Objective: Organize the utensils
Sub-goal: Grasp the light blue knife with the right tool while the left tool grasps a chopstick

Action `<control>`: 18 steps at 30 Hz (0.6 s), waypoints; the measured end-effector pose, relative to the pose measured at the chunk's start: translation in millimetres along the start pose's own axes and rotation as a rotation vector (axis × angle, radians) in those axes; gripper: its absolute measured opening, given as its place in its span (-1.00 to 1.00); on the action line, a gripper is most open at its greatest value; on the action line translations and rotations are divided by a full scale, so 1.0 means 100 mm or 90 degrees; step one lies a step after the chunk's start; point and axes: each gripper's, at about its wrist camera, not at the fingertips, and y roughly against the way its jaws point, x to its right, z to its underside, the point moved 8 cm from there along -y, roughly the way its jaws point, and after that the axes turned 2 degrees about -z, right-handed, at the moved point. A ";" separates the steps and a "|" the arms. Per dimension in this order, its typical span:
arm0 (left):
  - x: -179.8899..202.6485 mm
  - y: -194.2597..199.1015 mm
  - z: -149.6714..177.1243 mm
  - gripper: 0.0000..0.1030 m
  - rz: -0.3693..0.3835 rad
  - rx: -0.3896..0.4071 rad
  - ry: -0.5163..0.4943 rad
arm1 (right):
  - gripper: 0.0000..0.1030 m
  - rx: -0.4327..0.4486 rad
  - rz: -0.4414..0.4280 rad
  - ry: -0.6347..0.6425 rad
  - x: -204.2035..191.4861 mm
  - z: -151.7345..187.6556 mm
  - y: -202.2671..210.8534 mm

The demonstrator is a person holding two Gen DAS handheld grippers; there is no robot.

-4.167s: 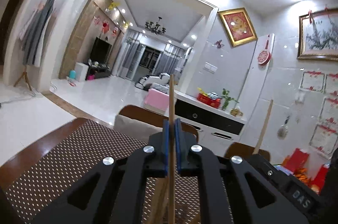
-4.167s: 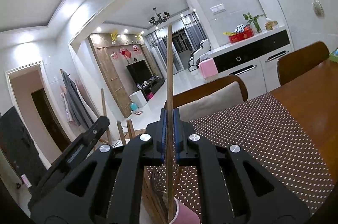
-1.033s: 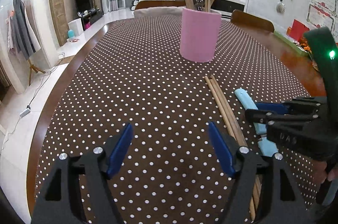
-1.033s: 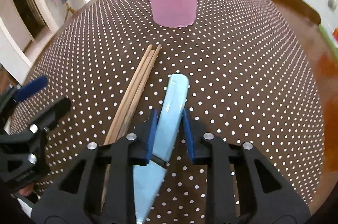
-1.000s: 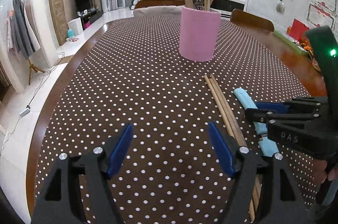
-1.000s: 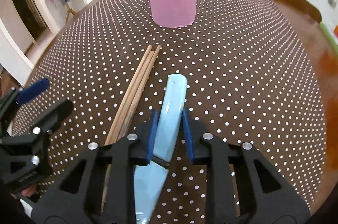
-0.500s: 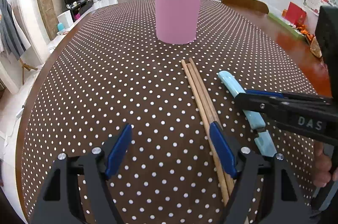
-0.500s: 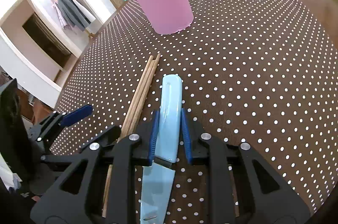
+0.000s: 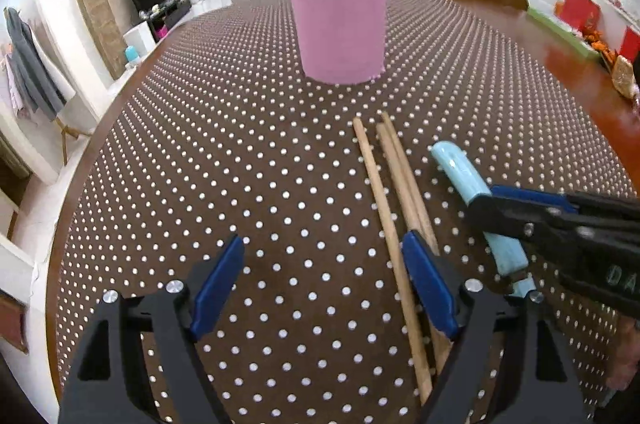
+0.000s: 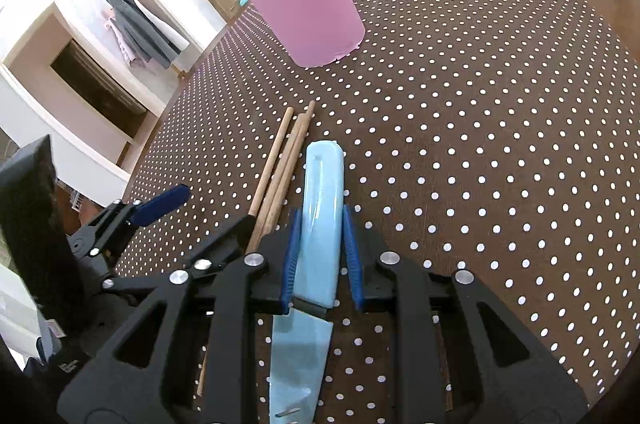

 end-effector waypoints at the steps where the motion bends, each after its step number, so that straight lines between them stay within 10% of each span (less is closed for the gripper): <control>1: 0.00 -0.03 -0.02 0.56 0.005 -0.004 0.009 | -0.58 -0.001 0.002 -0.007 0.03 -0.01 0.01; 3: -0.02 -0.06 -0.03 0.40 0.026 -0.012 0.022 | -0.58 0.002 0.017 -0.004 0.00 -0.05 0.03; 5: -0.04 -0.05 -0.09 -0.61 0.018 0.000 0.020 | -0.59 0.009 0.038 -0.004 0.05 -0.09 0.06; 6: -0.07 -0.06 -0.10 -0.80 0.007 -0.004 0.030 | -0.59 0.009 0.040 -0.007 0.07 -0.11 0.07; 18: -0.17 0.03 -0.09 -0.89 0.058 0.010 0.062 | -0.59 0.063 0.057 -0.006 0.13 -0.50 0.54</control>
